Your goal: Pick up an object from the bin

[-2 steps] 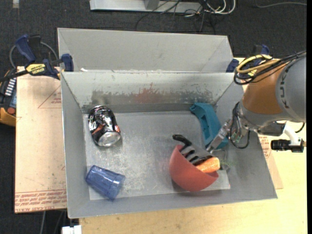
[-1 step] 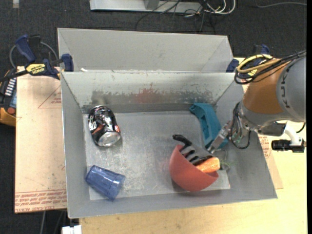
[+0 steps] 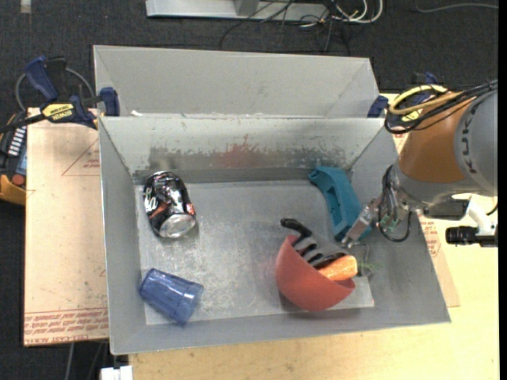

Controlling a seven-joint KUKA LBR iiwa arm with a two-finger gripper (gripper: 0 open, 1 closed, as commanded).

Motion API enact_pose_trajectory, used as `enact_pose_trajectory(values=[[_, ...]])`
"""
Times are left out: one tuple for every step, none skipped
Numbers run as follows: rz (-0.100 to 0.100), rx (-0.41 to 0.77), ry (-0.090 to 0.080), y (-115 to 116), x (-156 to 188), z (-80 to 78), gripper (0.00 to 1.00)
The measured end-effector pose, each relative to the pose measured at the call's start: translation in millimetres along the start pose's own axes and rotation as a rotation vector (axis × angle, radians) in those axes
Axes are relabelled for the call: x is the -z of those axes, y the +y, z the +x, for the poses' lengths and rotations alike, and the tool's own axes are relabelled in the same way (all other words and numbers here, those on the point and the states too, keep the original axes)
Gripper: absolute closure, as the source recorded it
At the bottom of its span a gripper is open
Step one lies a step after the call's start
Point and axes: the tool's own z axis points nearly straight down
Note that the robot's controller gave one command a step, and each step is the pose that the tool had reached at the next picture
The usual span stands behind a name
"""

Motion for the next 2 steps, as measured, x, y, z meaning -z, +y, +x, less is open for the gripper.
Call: enact_pose_trajectory(values=[[-0.002, -0.001, -0.002, 0.2, 11.1, 0.7, 1.0], [-0.003, 0.0, -0.003, 0.9, 18.9, 0.8, 1.0]])
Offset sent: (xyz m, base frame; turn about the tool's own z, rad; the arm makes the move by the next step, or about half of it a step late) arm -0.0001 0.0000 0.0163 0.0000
